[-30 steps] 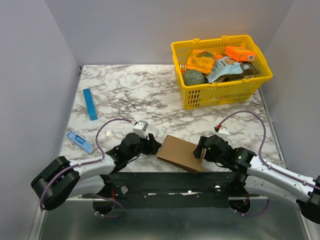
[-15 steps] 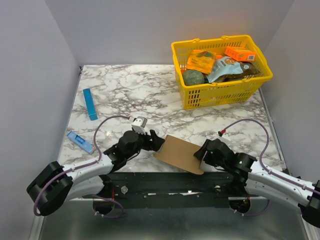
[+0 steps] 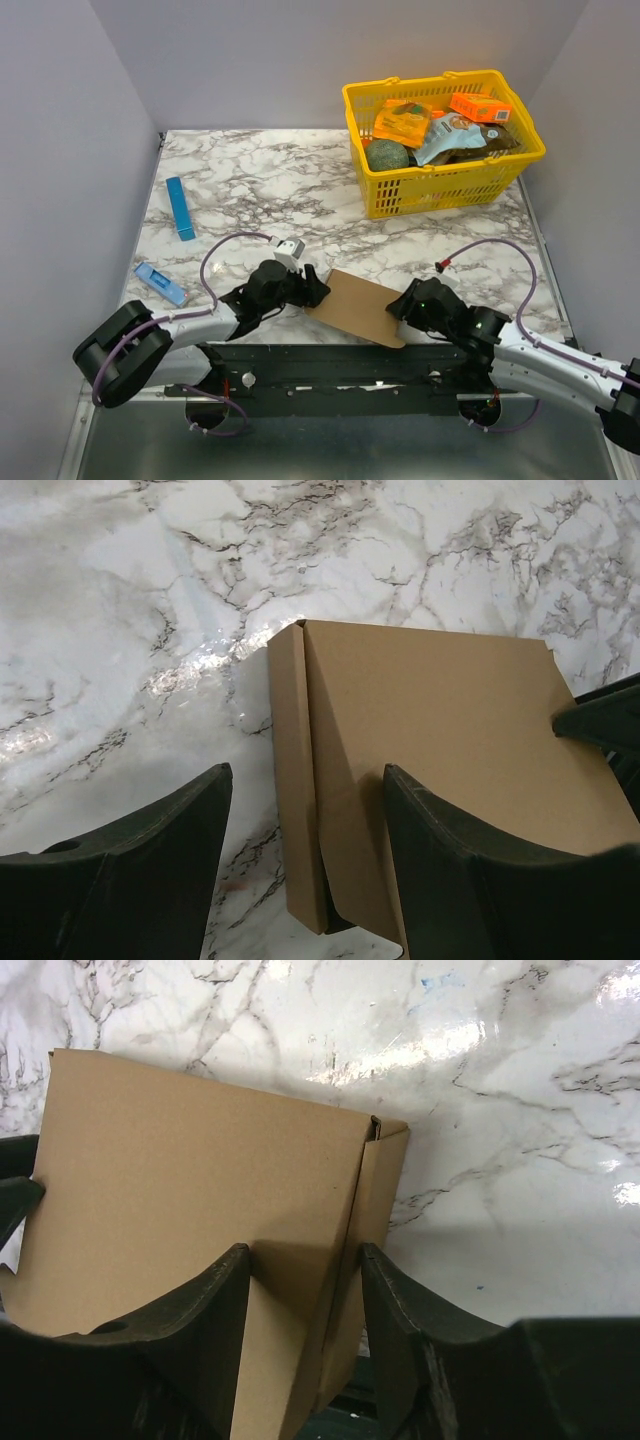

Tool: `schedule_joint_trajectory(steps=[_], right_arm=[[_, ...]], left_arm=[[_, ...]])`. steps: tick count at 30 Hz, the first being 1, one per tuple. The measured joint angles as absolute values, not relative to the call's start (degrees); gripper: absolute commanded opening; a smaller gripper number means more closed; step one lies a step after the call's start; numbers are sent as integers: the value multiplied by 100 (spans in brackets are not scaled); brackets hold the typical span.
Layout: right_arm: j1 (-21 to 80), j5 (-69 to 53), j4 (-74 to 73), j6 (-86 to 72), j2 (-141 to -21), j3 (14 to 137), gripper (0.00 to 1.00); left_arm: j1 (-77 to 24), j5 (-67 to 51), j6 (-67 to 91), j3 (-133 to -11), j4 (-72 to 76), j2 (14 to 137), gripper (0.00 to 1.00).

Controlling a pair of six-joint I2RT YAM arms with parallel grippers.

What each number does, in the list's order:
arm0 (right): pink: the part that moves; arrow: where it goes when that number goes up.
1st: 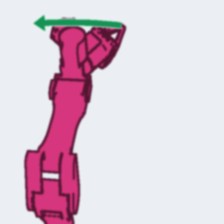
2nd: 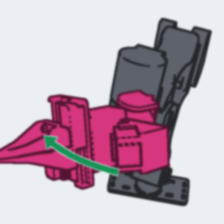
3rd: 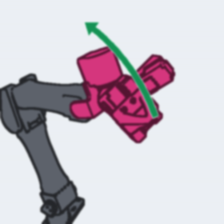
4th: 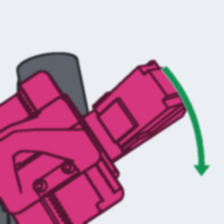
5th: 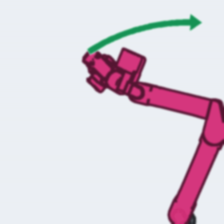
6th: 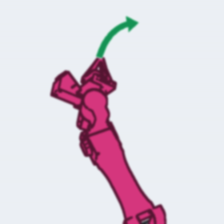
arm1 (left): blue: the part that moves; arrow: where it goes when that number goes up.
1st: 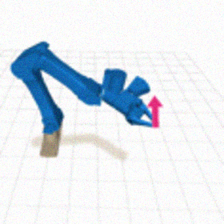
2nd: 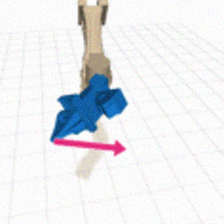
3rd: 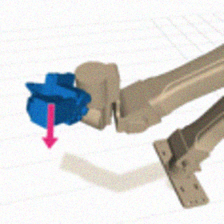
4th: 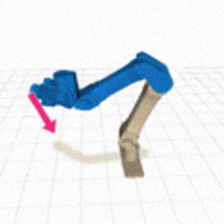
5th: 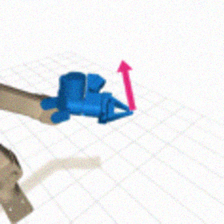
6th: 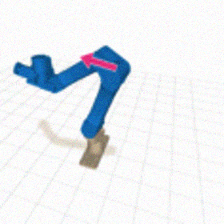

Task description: Fold the paper box

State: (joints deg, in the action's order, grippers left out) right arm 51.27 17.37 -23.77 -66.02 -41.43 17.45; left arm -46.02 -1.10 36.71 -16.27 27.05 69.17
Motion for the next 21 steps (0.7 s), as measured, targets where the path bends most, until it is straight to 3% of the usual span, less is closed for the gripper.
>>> schedule_joint_trajectory(steps=[11,15,19,21], right_arm=[[5124,1756,-1767,-6475,-4698,1789,43],[5092,1756,-1437,-6276,-5360,2040,31],[4998,1750,-1135,-5988,-6060,2377,27],[4934,1747,-1007,-5837,-6396,2569,18]], left_arm=[[-4578,-301,3826,-1490,3398,7216,36],[-4541,-145,3909,-1293,3557,7157,30],[-4499,156,3935,-1131,3614,7011,24],[-4495,340,3951,-1063,3616,6928,23]])
